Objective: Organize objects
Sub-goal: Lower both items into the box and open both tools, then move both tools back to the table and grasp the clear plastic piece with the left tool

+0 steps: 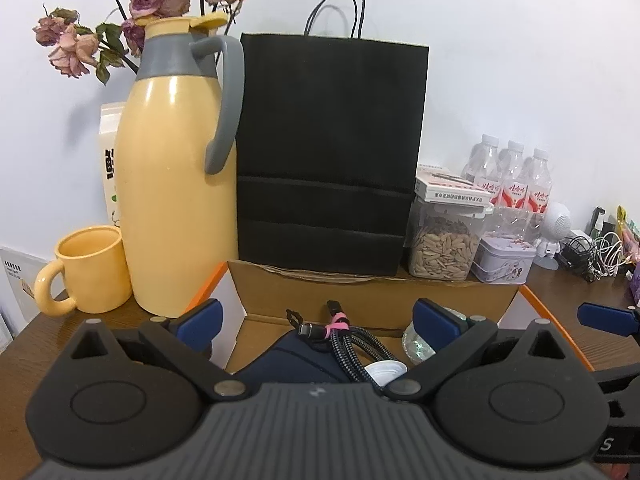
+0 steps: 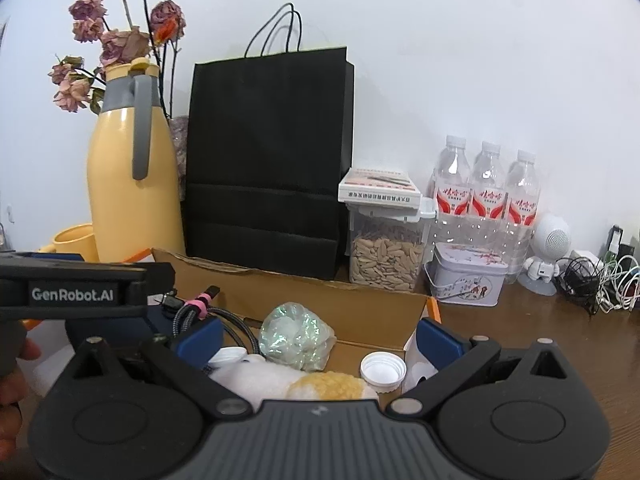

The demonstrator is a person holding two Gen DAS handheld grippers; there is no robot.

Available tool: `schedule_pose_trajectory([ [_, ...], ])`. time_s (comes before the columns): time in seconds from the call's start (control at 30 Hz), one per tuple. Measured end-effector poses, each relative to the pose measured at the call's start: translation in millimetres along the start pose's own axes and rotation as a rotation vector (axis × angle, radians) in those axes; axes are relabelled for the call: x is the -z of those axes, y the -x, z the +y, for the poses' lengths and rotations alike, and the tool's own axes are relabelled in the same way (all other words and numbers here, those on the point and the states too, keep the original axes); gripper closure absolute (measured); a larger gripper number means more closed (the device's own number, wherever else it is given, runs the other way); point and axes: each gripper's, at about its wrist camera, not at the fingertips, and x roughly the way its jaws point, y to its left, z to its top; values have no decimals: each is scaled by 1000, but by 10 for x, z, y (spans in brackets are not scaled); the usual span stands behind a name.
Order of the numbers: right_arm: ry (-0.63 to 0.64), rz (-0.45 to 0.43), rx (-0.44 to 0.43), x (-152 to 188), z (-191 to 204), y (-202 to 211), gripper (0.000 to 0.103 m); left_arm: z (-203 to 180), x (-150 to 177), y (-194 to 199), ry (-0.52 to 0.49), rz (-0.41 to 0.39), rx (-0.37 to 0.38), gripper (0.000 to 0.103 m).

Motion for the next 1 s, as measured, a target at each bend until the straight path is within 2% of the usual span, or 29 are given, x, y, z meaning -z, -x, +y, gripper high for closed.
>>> schedule_pose_trajectory([
  [0.27, 7, -22, 3, 21, 31, 275, 0, 28, 46, 331, 5, -18, 0, 0],
  [0.57, 24, -21, 3, 161, 88, 760, 0, 66, 225, 775, 10, 14, -4, 0],
  [0.73, 38, -8, -4, 295, 93, 1068, 0, 73, 376, 1027, 4, 54, 4, 0],
  [1.0, 56, 38, -9, 593, 42, 1434, 0, -2, 721, 1314, -34, 165, 46, 0],
])
